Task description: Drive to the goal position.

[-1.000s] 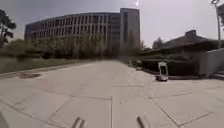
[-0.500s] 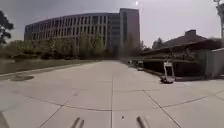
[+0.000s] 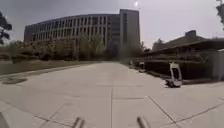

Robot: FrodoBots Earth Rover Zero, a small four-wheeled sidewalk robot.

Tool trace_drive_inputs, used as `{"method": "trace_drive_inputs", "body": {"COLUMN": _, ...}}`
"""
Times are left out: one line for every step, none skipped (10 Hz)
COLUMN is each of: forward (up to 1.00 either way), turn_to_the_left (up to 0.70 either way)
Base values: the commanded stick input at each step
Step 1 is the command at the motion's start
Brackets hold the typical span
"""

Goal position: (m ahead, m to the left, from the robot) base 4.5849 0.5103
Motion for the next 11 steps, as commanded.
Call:
{"method": "trace_drive_inputs", "body": {"forward": 0.7, "turn_to_the_left": 0.01}}
{"method": "trace_drive_inputs", "body": {"forward": 0.7, "turn_to_the_left": 0.01}}
{"method": "trace_drive_inputs", "body": {"forward": 0.7, "turn_to_the_left": 0.01}}
{"method": "trace_drive_inputs", "body": {"forward": 0.7, "turn_to_the_left": 0.01}}
{"method": "trace_drive_inputs", "body": {"forward": 0.7, "turn_to_the_left": 0.01}}
{"method": "trace_drive_inputs", "body": {"forward": 0.7, "turn_to_the_left": 0.01}}
{"method": "trace_drive_inputs", "body": {"forward": 0.7, "turn_to_the_left": 0.01}}
{"method": "trace_drive_inputs", "body": {"forward": 0.7, "turn_to_the_left": 0.01}}
{"method": "trace_drive_inputs", "body": {"forward": 0.7, "turn_to_the_left": 0.01}}
{"method": "trace_drive_inputs", "body": {"forward": 0.7, "turn_to_the_left": 0.01}}
{"method": "trace_drive_inputs", "body": {"forward": 0.7, "turn_to_the_left": 0.01}}
